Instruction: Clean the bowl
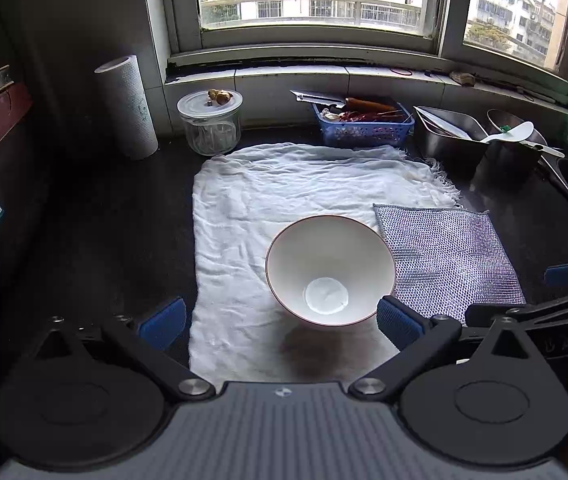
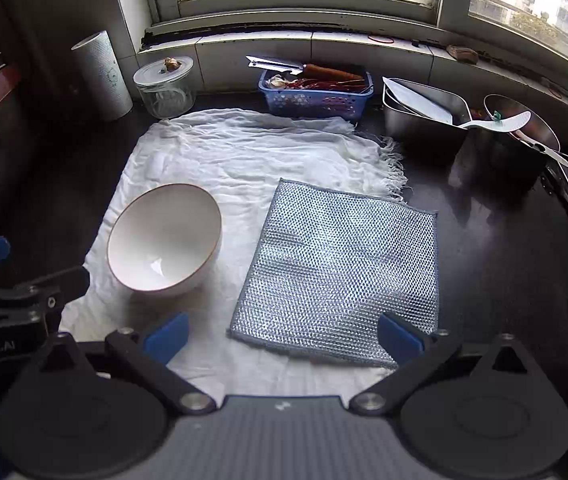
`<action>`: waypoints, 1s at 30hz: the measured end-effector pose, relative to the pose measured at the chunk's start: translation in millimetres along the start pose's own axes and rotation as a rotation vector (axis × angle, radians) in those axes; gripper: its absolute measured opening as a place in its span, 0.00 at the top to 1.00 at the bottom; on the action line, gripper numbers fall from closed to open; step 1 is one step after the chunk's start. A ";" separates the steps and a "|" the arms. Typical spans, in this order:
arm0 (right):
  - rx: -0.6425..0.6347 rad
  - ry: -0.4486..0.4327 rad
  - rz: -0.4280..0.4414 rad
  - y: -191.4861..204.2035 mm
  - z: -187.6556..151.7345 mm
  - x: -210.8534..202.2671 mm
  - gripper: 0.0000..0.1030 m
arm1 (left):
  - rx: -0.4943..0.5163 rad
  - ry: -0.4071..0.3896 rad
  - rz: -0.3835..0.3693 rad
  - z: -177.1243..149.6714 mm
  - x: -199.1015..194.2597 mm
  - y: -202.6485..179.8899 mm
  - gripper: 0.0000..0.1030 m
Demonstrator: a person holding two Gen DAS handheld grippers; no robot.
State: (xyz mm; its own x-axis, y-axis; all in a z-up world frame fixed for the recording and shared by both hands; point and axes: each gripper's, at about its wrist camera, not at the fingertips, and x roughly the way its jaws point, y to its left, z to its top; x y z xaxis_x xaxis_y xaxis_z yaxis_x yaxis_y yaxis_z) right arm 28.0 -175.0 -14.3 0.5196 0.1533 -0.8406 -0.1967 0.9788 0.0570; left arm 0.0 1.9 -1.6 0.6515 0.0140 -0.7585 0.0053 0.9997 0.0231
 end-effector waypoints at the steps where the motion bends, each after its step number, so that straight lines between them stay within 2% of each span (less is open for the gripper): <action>1: 0.000 0.000 0.001 0.3 -0.1 0.3 0.02 | -0.002 0.002 -0.003 -0.3 0.4 0.5 0.00; 30: -0.009 -0.001 0.005 0.4 10.2 1.6 0.02 | -0.028 0.012 -0.025 6.9 2.5 0.0 0.00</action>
State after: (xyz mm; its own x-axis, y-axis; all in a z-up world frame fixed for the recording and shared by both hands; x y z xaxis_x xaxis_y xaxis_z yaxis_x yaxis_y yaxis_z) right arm 37.2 -173.0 -10.2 0.5198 0.1583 -0.8395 -0.2064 0.9768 0.0564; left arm 6.9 1.8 0.9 0.6421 -0.0112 -0.7666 0.0006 0.9999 -0.0140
